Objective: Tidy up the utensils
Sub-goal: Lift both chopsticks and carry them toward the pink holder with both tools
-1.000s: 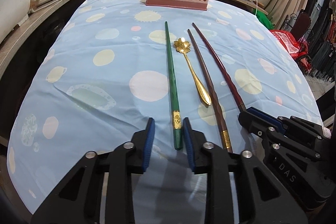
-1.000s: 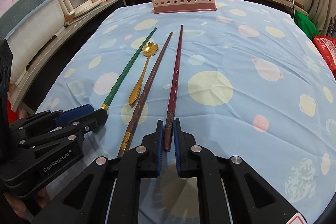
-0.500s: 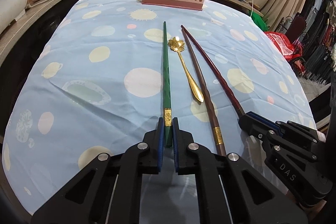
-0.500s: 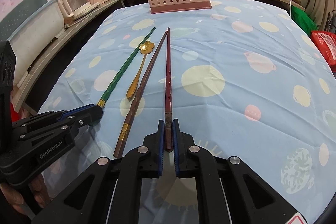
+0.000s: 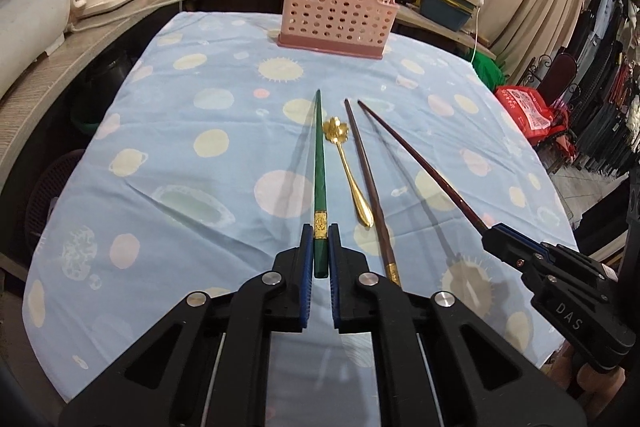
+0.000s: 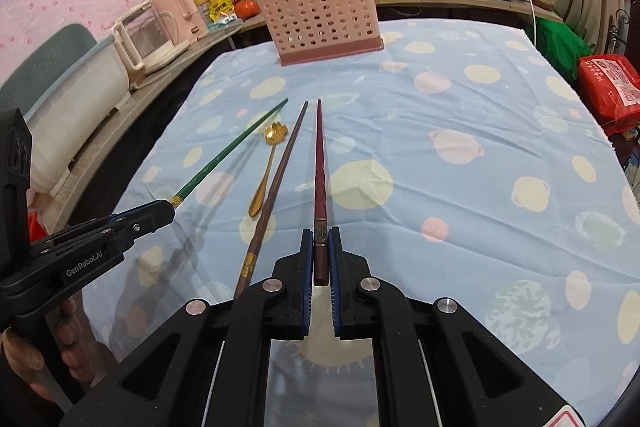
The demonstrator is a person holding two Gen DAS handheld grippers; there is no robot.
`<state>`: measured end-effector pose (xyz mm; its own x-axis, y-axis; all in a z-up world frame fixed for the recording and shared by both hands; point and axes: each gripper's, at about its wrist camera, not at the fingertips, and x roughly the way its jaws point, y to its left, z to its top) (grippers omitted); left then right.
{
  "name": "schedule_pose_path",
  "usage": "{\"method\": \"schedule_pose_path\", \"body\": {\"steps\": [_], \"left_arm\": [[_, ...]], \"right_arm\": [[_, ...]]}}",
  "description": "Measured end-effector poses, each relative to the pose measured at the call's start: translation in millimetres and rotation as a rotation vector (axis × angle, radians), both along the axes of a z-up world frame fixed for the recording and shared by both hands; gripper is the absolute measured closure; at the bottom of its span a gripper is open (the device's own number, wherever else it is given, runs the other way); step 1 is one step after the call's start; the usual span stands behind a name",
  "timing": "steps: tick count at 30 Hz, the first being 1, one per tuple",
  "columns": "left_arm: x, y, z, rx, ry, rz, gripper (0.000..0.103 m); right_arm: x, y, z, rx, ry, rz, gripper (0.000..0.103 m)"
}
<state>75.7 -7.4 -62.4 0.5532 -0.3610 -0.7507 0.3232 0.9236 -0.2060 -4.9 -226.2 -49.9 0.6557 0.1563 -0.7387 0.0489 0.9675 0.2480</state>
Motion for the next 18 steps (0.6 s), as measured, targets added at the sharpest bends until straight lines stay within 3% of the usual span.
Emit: {"method": "schedule_pose_path", "body": {"steps": [18], "left_arm": [[15,25,87,-0.076,-0.172,0.055,0.096]], "right_arm": [[0,-48,101,0.037,-0.247,-0.098,0.096]]}}
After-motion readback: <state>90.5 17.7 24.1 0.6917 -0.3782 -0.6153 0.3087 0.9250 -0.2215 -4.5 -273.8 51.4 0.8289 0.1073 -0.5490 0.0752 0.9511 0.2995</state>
